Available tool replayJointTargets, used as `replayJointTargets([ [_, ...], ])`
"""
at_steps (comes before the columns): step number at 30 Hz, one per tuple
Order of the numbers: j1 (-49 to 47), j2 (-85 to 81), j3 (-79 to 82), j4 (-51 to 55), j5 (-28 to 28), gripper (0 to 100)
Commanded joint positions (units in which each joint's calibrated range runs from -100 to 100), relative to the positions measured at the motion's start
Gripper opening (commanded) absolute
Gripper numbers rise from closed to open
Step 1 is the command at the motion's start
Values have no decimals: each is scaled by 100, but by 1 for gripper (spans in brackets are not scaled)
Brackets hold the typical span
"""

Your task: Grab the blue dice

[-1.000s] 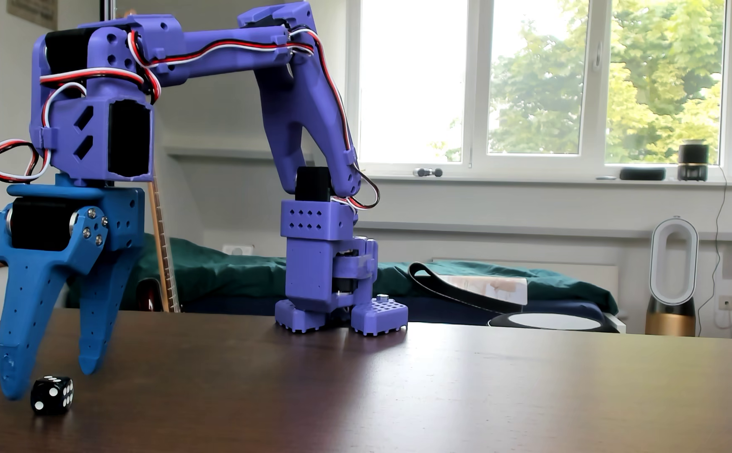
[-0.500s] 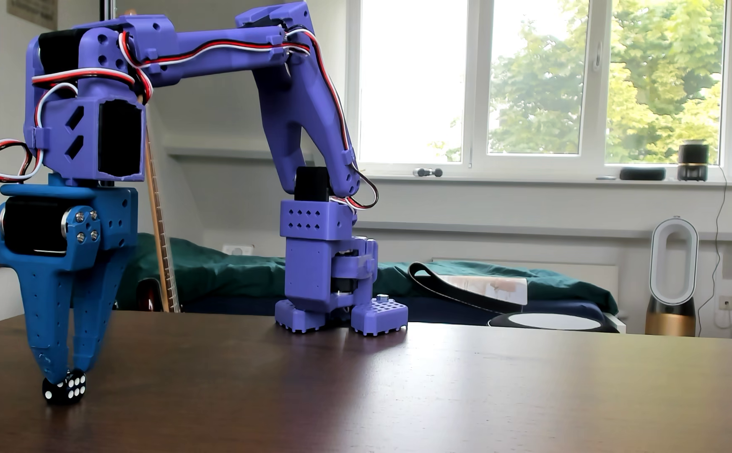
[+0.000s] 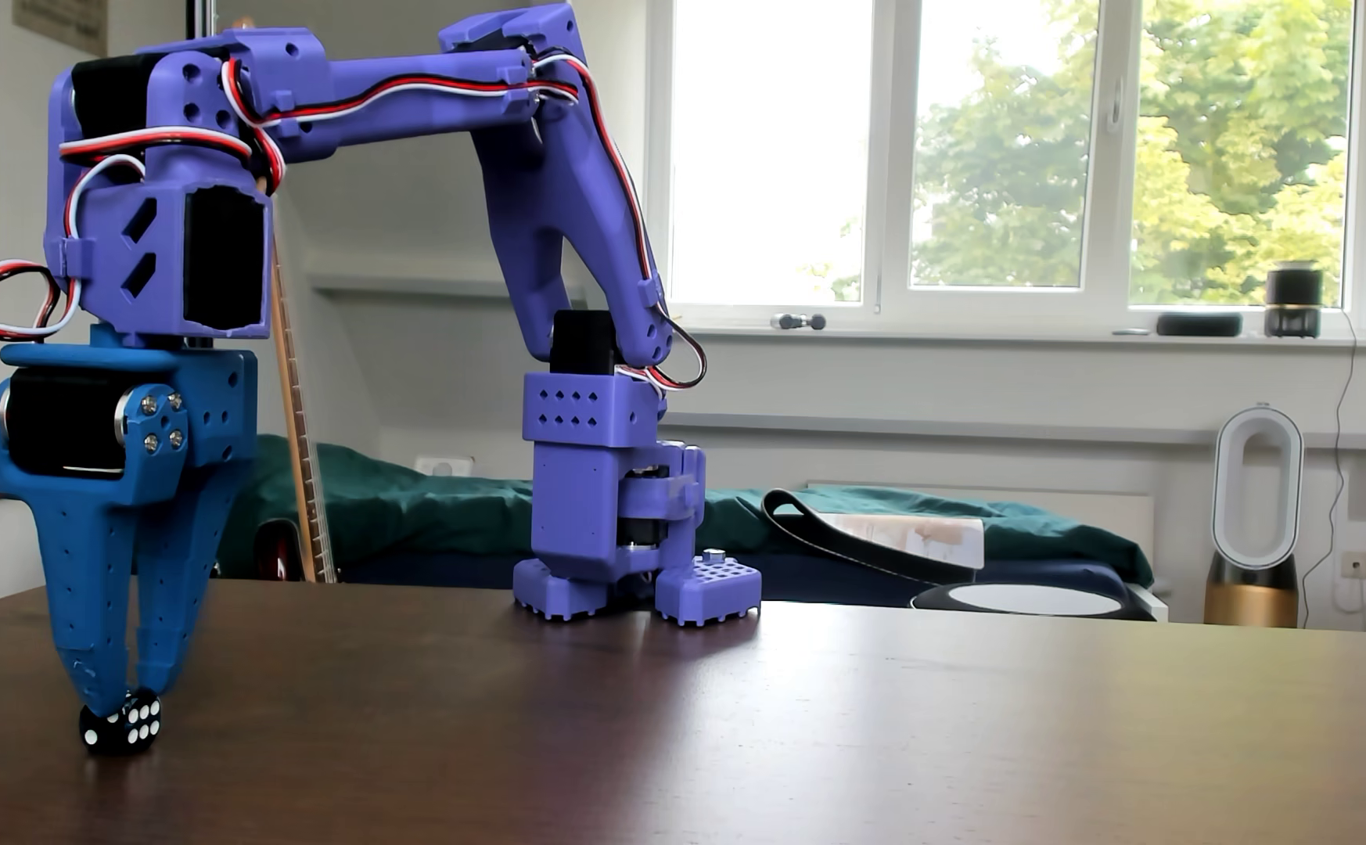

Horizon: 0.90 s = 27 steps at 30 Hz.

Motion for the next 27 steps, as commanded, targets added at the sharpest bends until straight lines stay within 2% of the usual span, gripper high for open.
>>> replayJointTargets([
  [1, 46, 83, -166, -58, 13, 2],
  [7, -35, -1047, -175, 10, -29, 2],
  [17, -870, -4412, 241, 19, -402, 1],
  [22, -1345, -6773, 1543, 19, -570, 1],
  [27, -1811, -9686, 3659, 19, -623, 1],
])
